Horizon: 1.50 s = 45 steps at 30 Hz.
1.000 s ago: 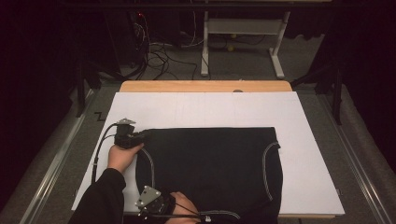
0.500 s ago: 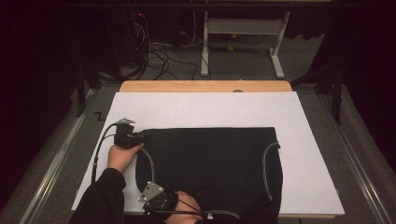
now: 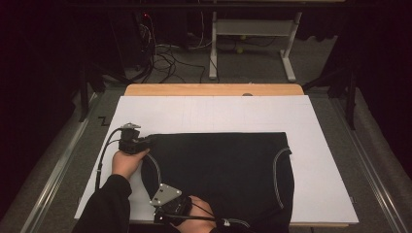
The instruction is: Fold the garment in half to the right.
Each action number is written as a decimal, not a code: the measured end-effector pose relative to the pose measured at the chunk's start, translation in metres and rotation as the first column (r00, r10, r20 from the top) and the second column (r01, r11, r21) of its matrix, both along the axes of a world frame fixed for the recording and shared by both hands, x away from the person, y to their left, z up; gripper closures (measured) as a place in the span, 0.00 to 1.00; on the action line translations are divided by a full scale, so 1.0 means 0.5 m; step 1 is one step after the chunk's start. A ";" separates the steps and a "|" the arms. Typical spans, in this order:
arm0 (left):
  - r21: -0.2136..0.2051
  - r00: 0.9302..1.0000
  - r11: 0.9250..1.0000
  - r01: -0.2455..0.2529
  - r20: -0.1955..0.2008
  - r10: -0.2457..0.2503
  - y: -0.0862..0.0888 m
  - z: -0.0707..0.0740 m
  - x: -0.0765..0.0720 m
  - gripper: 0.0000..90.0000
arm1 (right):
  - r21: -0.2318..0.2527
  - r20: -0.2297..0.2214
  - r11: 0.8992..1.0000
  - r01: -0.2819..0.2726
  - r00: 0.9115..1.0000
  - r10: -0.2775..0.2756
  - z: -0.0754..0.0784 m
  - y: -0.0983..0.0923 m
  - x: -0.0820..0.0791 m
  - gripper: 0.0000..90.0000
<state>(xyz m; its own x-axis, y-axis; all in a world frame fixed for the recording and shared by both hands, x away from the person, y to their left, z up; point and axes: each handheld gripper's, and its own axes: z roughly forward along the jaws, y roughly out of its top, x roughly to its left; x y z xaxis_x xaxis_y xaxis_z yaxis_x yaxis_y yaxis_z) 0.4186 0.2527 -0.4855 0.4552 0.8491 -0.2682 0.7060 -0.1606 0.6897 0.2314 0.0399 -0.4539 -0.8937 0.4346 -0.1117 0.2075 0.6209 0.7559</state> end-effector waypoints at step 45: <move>-0.142 0.983 0.982 -0.124 0.117 0.141 -0.009 0.106 -0.017 0.85 | 0.208 0.039 0.978 0.000 0.999 -0.008 0.089 -0.049 0.005 0.85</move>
<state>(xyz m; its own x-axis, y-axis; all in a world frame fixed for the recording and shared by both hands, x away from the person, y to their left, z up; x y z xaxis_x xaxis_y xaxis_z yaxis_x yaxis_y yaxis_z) 0.4103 0.2482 -0.4325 0.3783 0.8645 -0.3309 0.6208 0.0283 0.7835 0.2337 0.0153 -0.4093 -0.8887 0.4554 -0.0535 0.1771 0.4484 0.8761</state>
